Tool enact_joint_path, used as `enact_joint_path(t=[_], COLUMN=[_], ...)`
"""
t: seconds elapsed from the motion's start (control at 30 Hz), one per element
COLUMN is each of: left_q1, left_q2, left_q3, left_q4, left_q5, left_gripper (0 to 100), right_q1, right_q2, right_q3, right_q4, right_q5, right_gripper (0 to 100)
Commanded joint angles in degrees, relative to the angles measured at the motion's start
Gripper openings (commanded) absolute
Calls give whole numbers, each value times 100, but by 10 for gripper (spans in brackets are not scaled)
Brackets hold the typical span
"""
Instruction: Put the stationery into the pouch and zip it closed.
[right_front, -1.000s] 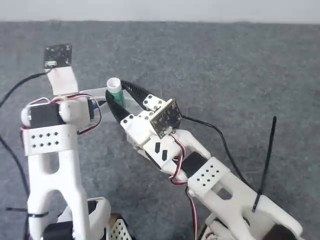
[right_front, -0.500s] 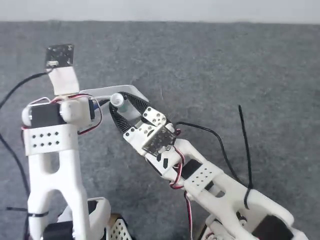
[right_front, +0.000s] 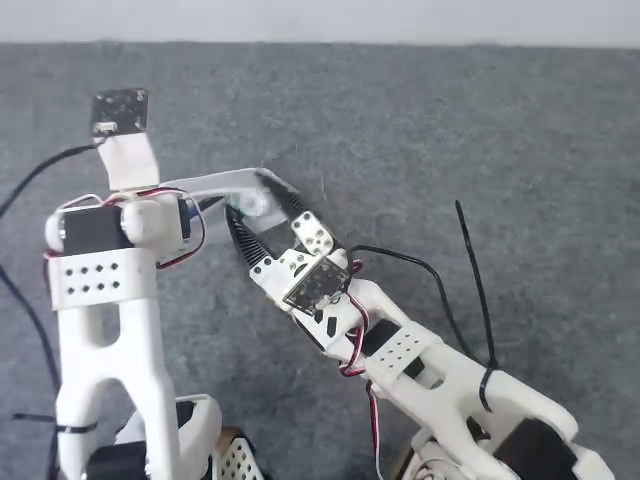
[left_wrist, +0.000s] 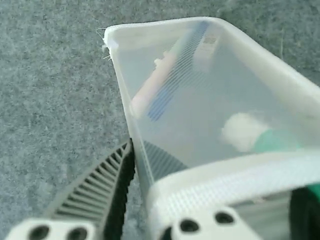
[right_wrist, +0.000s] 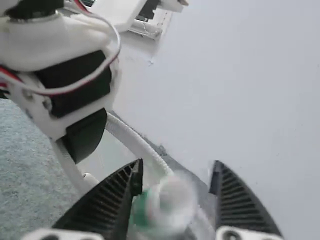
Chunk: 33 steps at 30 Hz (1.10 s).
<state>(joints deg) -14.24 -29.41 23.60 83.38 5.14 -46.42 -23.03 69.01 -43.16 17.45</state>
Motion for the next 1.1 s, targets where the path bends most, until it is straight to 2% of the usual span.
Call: enact_joint_path(t=[0.0,0.2,0.3,0.43,0.63,0.87,1.07], left_q1=[0,0,0,0,0,0,0], left_q2=[-62,-62,-62,-62,-62,-62,-62], left_q3=[-189,-189,-189,-189,-136,-136,-136], left_q4=[35,35,35,35,18,26,26], left_q5=[18,9,9,9,9,0,0], left_gripper=[9,9,9,9,9,9,9], right_q1=[180,84,40,-127,-277,-347,-347], right_q2=[31,-813,-1358,-2185,-3468,-4198,-4242], right_q3=[88,475,536,554,554,527,519], right_q4=[-57,84,725,1666,3152,3925,3960], right_q5=[53,53,-9,-536,-914,-1046,-1020], right_gripper=[299,278,279,280,279,274,109])
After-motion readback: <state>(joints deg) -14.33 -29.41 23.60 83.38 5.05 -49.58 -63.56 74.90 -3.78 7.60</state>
